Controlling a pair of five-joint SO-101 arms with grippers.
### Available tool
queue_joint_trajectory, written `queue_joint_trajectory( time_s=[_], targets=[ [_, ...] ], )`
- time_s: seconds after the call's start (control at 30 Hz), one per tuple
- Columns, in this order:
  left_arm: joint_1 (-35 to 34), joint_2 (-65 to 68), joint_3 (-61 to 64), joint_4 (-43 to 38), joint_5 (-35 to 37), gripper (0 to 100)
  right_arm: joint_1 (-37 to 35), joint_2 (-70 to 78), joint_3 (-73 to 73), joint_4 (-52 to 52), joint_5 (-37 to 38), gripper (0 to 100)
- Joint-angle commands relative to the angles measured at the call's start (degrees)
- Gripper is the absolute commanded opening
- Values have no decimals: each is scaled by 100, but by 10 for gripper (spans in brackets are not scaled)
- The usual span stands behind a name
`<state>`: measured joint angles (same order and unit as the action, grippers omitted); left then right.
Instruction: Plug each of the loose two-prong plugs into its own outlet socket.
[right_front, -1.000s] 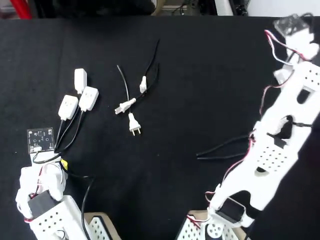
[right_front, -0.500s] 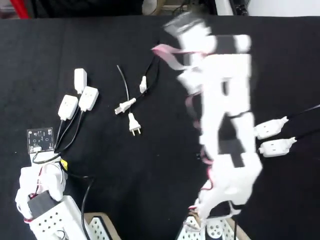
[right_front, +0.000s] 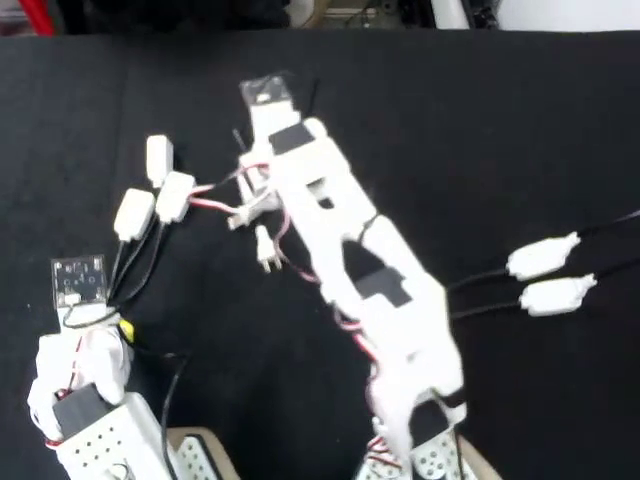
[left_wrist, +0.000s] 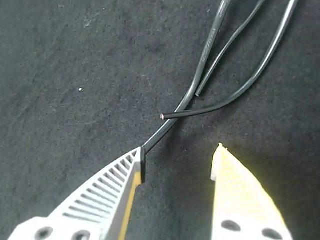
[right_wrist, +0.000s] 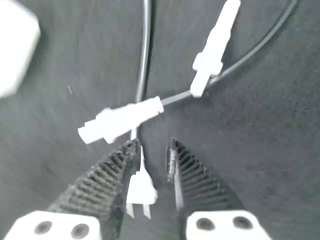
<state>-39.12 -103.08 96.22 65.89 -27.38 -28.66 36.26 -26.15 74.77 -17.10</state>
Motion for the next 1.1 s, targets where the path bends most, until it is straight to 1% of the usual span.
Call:
queue_joint_trajectory(
  time_s=[0.0,0.1,0.2,0.27,0.4,0.53,0.77,1.0,1.07],
  targets=[
    [31,-53,22,26,-35,227,-114,277,-954,211,-1187,106],
    [31,-53,31,26,-35,226,-132,655,-1552,431,-1855,116],
    [31,-53,31,26,-35,225,-255,989,-2097,879,-2092,116],
    [31,-53,31,26,-35,225,-343,1191,-2484,1160,-2119,117],
    [22,-53,31,26,-35,225,-396,1604,-3240,1574,-2505,123],
    [22,-53,31,26,-26,224,-448,2114,-3811,1767,-2919,197],
    [22,-53,31,26,-26,224,-607,2791,-4743,2075,-3015,194],
    [22,-53,31,26,-18,224,-598,3354,-5385,2075,-3015,135],
    [22,-53,31,26,-18,224,-598,3415,-5516,2092,-2971,100]
  ],
)
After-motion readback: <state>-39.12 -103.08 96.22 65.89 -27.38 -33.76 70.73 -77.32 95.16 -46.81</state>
